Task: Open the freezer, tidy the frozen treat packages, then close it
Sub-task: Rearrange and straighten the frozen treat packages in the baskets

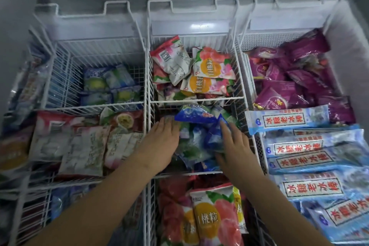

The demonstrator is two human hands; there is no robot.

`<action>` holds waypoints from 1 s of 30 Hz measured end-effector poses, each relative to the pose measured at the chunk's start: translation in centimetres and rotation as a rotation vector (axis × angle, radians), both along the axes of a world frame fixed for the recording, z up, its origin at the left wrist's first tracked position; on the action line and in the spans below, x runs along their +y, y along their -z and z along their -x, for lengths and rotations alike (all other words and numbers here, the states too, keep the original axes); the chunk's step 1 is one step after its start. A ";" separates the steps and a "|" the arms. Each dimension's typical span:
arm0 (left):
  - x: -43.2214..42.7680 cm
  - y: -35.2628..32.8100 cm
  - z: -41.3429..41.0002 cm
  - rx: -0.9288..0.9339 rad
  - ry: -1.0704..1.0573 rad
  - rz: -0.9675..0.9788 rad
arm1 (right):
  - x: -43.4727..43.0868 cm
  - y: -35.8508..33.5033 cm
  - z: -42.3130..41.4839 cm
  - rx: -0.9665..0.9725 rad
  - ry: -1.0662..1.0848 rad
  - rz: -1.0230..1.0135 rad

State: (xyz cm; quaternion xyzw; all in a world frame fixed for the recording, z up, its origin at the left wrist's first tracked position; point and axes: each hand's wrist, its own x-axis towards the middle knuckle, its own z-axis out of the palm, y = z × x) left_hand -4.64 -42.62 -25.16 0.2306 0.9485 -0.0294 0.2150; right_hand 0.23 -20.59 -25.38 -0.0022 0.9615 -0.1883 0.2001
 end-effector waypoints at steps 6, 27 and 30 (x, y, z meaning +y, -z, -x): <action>1.4 -0.4 1.5 0.108 -0.081 0.003 | 0.2 0.0 0.8 0.036 0.060 0.076; -18.4 -2.7 9.3 0.490 -0.852 -0.341 | -23.5 -1.8 18.8 0.214 -0.424 0.165; -19.2 0.1 10.0 0.461 -0.863 -0.293 | -25.3 1.2 20.7 0.164 -0.441 0.024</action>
